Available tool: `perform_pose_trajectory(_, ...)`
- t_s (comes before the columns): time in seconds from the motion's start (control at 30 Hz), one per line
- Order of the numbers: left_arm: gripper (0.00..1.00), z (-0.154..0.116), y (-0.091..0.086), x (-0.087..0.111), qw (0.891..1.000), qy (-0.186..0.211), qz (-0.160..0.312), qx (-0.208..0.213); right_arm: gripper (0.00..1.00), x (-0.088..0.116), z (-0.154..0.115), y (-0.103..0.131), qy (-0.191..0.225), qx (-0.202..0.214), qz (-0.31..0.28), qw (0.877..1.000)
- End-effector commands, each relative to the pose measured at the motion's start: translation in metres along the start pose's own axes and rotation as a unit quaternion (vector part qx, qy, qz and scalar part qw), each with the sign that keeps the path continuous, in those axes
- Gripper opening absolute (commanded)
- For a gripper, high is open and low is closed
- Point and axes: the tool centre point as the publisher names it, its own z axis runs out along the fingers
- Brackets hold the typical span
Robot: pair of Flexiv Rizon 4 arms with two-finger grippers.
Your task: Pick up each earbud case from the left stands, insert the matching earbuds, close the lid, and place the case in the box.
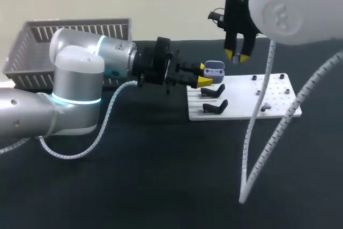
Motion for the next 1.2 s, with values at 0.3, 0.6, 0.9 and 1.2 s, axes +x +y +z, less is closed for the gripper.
perform_pose_trajectory(0.3, 0.0, 0.0, 0.0, 0.001, 1.0, -0.001, 0.001, -0.001, 0.0, -0.001, 0.0, 0.002, 0.001, 0.003, 0.0, 1.0)
perform_pose_trajectory(0.6, 0.0, 0.0, 0.0, 0.001, 1.0, -0.001, 0.001, -0.001, 0.0, -0.002, -0.009, 0.021, -0.003, 0.041, 0.073, 0.996)
perform_pose_trajectory(0.9, 0.0, 0.0, 0.0, 0.001, 1.0, -0.001, 0.001, -0.001, 0.0, 0.002, 0.001, 0.034, 0.043, 0.065, 0.127, 0.989)
perform_pose_trajectory(1.2, 0.0, 0.0, 0.0, 0.001, 1.0, -0.001, 0.001, -0.001, 0.0, 0.004, 0.002, 0.033, 0.053, 0.058, 0.134, 0.988)
